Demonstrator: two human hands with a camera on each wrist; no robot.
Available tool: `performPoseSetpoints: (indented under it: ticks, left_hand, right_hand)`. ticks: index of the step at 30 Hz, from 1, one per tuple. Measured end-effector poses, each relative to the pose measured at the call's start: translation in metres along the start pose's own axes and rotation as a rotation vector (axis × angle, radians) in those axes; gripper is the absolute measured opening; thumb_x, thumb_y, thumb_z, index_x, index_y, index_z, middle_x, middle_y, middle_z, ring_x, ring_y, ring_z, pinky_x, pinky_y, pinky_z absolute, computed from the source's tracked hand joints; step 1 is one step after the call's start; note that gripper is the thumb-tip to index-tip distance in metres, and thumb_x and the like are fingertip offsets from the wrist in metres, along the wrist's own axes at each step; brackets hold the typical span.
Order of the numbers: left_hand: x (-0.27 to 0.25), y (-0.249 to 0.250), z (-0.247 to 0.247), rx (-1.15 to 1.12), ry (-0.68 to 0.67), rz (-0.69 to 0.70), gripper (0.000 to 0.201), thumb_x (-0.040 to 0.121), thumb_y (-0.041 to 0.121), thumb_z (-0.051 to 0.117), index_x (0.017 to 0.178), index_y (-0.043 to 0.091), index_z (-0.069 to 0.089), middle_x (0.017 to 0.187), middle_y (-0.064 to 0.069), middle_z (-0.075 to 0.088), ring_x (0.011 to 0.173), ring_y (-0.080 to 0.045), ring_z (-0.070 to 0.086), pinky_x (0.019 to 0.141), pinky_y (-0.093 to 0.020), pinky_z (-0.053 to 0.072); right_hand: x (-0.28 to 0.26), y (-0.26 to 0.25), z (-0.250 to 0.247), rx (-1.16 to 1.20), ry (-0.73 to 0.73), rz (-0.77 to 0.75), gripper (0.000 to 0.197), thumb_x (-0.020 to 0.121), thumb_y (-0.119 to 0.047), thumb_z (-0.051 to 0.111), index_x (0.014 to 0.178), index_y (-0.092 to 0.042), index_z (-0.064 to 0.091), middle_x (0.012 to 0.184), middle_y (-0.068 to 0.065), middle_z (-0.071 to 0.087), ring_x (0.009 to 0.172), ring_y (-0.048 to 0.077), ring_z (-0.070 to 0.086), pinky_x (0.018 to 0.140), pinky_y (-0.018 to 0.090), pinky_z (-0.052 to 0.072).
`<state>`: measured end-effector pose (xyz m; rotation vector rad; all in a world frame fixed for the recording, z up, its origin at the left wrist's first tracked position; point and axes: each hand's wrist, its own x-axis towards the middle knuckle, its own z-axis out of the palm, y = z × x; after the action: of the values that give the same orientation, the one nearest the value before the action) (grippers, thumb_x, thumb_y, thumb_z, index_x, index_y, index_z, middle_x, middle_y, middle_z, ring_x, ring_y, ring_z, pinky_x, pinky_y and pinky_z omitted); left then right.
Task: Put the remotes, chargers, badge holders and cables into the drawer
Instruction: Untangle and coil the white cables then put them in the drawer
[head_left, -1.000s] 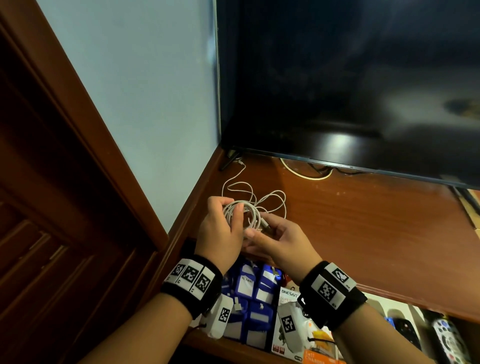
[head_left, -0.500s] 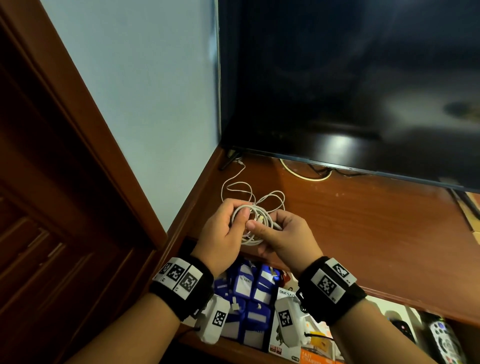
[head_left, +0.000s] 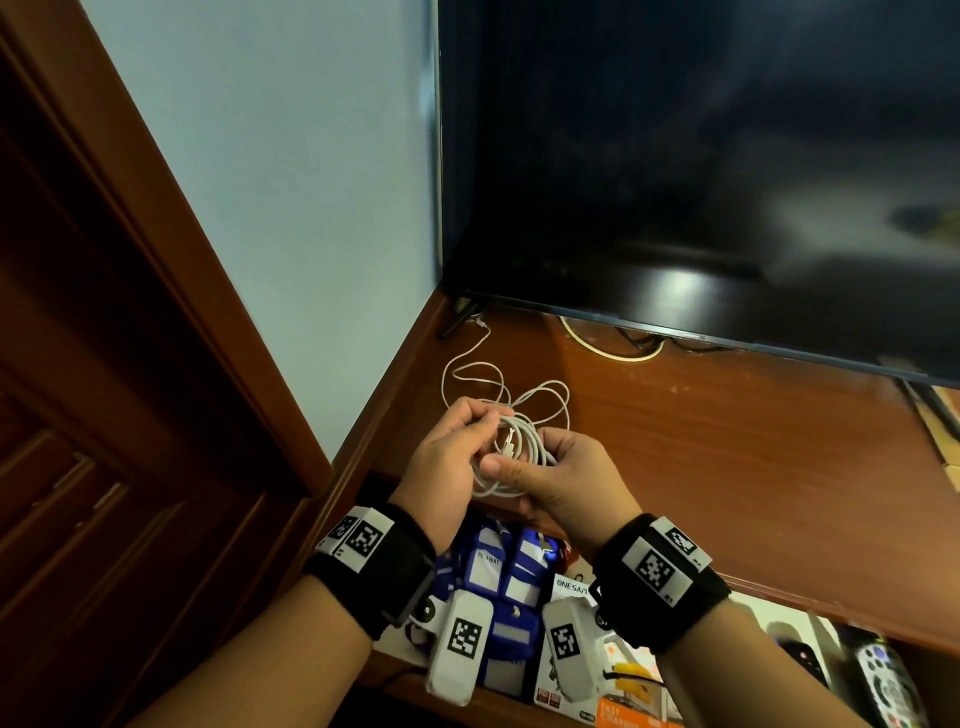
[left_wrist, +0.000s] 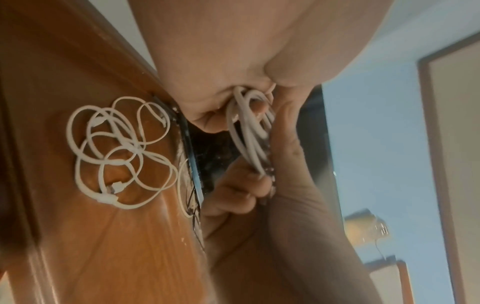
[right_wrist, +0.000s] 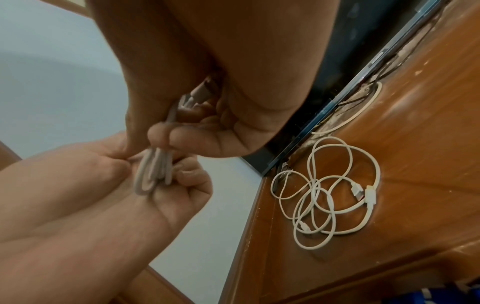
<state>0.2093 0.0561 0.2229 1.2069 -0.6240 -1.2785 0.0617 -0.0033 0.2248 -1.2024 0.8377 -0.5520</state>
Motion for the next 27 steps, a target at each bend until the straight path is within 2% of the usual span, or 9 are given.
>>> performPoseSetpoints:
  ticks: [3,6,8,11,13,15,18,22,27]
  left_hand:
    - [-0.002,0.003,0.000,0.058,-0.056,0.036,0.021,0.099,0.030,0.058,0.110,0.015,0.069,0.115,-0.024,0.068,0.104,-0.041,0.070,0.084,-0.054,0.060]
    - [-0.005,0.008,0.000,0.136,-0.103,0.098,0.018,0.104,0.017,0.052,0.108,0.012,0.069,0.111,-0.020,0.072,0.103,-0.036,0.073,0.084,-0.048,0.061]
    - [-0.006,0.014,-0.001,0.189,-0.092,0.124,0.019,0.104,0.013,0.052,0.107,0.008,0.070,0.108,-0.017,0.074,0.101,-0.033,0.074,0.083,-0.043,0.062]
    - [-0.003,0.021,-0.006,0.252,-0.031,0.120,0.034,0.105,0.031,0.051,0.095,0.011,0.076,0.100,-0.016,0.076,0.099,-0.038,0.073,0.094,-0.054,0.058]
    - [0.003,0.024,-0.009,0.332,0.029,0.068,0.041,0.099,0.047,0.056,0.082,0.018,0.078,0.094,-0.015,0.077,0.099,-0.039,0.072,0.101,-0.059,0.054]
    - [0.010,0.028,-0.011,0.353,-0.016,-0.032,0.035,0.099,0.043,0.063,0.089,0.014,0.080,0.097,-0.016,0.078,0.097,-0.035,0.073,0.100,-0.055,0.056]
    - [0.022,0.029,-0.014,0.349,-0.158,-0.197,0.030,0.101,0.025,0.063,0.111,0.000,0.074,0.097,-0.017,0.074,0.082,-0.024,0.071,0.076,-0.038,0.061]
    - [0.033,0.027,-0.022,0.340,-0.317,-0.336,0.040,0.098,0.025,0.067,0.120,-0.008,0.067,0.091,-0.020,0.062,0.073,-0.025,0.055,0.063,-0.030,0.046]
    - [0.038,0.029,-0.027,0.229,-0.408,-0.421,0.057,0.081,0.027,0.081,0.123,-0.009,0.066,0.104,-0.023,0.067,0.094,-0.032,0.063,0.087,-0.039,0.054]
  right_hand:
    - [-0.001,-0.003,-0.003,0.004,0.040,0.032,0.057,0.070,-0.027,0.093,0.108,0.003,0.064,0.094,0.029,0.074,0.064,0.030,0.062,0.050,0.028,0.050]
    - [-0.002,-0.005,-0.004,0.003,0.074,0.042,0.057,0.072,-0.027,0.091,0.111,0.000,0.060,0.093,0.025,0.076,0.056,0.023,0.063,0.045,0.024,0.050]
    - [-0.004,-0.005,-0.005,-0.020,0.080,0.016,0.053,0.075,-0.029,0.089,0.111,-0.002,0.062,0.093,0.019,0.077,0.061,0.027,0.064,0.047,0.025,0.051]
    - [-0.007,-0.005,-0.005,-0.112,0.113,-0.055,0.044,0.078,-0.032,0.087,0.105,-0.006,0.062,0.090,0.012,0.079,0.065,0.030,0.068,0.049,0.027,0.053]
    - [-0.009,-0.006,-0.005,-0.144,0.138,-0.105,0.037,0.081,-0.028,0.084,0.102,-0.007,0.061,0.089,0.010,0.079,0.064,0.027,0.071,0.050,0.026,0.054]
    - [-0.010,-0.010,-0.006,-0.167,0.159,-0.146,0.032,0.083,-0.022,0.083,0.099,-0.006,0.062,0.086,0.008,0.078,0.060,0.019,0.072,0.048,0.022,0.053]
    - [-0.011,-0.015,-0.006,-0.263,0.136,-0.165,0.031,0.079,-0.019,0.085,0.099,-0.008,0.064,0.085,0.004,0.078,0.063,0.014,0.074,0.049,0.019,0.052]
    - [-0.010,-0.020,-0.004,-0.382,0.145,-0.168,0.034,0.075,-0.022,0.089,0.098,-0.015,0.064,0.087,0.002,0.077,0.068,0.015,0.075,0.052,0.021,0.055]
    - [-0.010,-0.019,-0.003,-0.422,0.128,-0.193,0.044,0.069,-0.027,0.093,0.094,-0.014,0.059,0.084,0.004,0.077,0.066,0.025,0.075,0.053,0.033,0.061]
